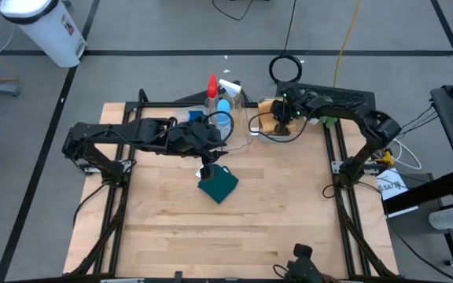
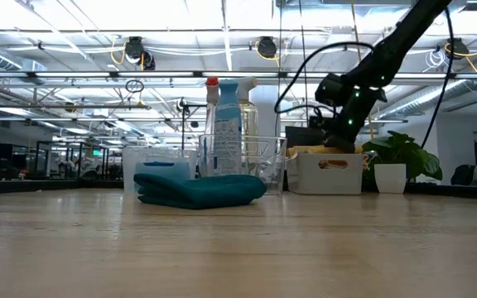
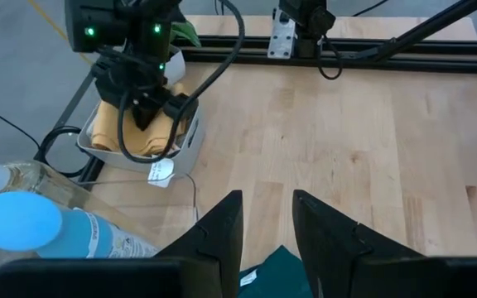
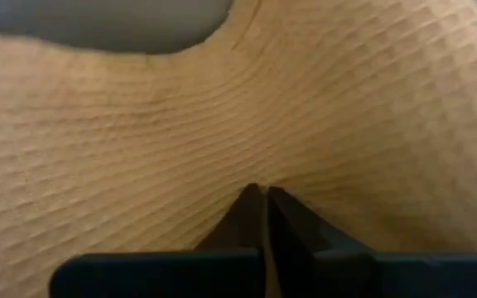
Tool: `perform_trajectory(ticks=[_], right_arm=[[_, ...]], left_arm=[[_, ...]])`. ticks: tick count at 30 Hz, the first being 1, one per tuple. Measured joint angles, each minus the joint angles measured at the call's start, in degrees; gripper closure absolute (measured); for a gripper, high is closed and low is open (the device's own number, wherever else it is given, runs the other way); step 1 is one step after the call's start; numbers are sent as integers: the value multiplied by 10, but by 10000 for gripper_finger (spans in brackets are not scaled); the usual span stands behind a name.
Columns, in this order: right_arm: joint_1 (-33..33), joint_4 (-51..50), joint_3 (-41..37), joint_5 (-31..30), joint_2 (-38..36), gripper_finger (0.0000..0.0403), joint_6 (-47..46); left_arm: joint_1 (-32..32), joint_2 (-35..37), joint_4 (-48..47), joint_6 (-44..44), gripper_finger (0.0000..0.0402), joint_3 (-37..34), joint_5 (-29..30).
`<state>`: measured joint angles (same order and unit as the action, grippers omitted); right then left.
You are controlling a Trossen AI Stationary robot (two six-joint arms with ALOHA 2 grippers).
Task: Pick & Place Kitchen Items
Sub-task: Put the yellow microfiber cloth into the gray bin, then put the dark blue microfiber cloth into the gray bin
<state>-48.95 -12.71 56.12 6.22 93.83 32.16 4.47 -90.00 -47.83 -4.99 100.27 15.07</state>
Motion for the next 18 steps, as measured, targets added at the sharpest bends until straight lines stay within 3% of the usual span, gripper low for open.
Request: perform_trajectory(ticks=[7, 18], right_arm=[[3, 14, -3, -2, 3, 400, 0], [14, 12, -3, -4, -98, 391, -32]], left_arm=[[0, 0, 4, 0, 289, 0, 0], [0, 0, 14, 0, 289, 0, 0]])
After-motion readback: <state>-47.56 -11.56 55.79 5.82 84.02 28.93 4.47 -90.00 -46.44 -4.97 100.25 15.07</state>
